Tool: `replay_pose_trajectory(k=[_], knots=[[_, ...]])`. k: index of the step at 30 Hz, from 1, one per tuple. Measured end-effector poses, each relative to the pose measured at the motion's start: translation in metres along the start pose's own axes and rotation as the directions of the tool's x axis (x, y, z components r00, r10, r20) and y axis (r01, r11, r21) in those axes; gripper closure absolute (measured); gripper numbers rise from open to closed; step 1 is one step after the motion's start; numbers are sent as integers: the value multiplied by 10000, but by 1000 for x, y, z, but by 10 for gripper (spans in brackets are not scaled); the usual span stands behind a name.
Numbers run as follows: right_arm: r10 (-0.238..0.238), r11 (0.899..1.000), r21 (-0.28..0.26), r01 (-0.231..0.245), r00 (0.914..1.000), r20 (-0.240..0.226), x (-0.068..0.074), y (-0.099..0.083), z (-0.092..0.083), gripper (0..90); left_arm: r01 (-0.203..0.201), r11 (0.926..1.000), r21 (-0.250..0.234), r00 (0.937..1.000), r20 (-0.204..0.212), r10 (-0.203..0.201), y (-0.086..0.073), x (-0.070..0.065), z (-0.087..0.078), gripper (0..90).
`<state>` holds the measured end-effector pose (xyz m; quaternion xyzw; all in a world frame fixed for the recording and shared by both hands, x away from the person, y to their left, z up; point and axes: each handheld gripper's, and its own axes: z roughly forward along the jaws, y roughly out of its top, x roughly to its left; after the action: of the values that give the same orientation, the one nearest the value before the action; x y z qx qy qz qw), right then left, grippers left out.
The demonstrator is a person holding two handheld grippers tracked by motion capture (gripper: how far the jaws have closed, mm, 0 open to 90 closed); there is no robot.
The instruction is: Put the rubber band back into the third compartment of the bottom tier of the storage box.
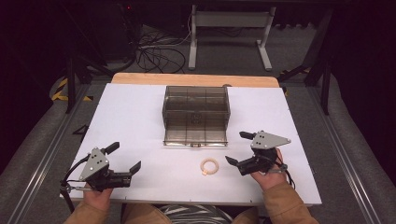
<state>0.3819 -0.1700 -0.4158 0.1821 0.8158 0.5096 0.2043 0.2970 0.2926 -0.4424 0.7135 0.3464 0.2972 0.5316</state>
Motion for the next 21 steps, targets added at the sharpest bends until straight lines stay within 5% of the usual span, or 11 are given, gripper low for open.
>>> replay_pose_trajectory(k=[21], knots=[[-188,9997,-186,176,9975,-677,0,17,24,3,-23,10000,35,10000,37,23,0,0,1,16]])
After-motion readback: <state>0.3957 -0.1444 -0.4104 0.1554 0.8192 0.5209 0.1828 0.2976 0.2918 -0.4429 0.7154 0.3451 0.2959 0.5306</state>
